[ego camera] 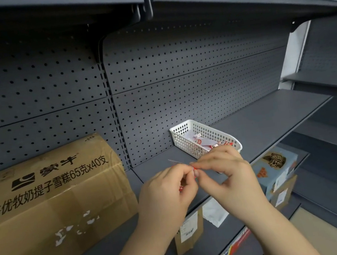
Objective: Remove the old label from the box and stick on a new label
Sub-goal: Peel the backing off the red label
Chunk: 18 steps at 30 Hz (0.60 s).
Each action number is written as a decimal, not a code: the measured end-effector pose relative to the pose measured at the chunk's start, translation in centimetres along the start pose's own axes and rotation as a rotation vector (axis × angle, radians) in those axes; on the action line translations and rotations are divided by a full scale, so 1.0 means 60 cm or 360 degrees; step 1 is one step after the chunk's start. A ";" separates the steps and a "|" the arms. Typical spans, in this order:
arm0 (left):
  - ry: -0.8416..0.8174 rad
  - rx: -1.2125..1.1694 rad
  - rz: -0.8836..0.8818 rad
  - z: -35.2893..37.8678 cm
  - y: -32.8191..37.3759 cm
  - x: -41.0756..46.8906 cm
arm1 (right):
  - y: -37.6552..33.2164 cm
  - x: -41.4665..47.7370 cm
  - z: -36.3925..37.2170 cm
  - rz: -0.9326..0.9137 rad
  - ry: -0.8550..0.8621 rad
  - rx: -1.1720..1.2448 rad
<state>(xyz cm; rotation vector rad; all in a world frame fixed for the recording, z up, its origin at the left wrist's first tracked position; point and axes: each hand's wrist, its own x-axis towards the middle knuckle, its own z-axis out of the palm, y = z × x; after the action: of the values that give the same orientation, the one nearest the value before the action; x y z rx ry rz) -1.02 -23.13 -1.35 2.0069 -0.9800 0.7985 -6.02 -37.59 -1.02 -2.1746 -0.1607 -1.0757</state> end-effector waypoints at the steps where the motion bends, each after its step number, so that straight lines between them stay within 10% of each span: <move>1: -0.0017 -0.0023 -0.0028 0.004 0.000 0.000 | 0.002 -0.002 -0.001 0.0019 0.0009 0.0013; 18: -0.0652 -0.1012 -0.1385 0.145 -0.027 0.064 | 0.125 0.014 -0.042 0.1525 0.0486 0.0666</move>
<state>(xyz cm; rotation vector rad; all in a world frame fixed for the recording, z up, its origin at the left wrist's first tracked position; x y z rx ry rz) 4.09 -31.06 -3.48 1.7646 -0.3814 -0.3697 -4.18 -44.95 -3.35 -1.3926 0.6717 -0.6909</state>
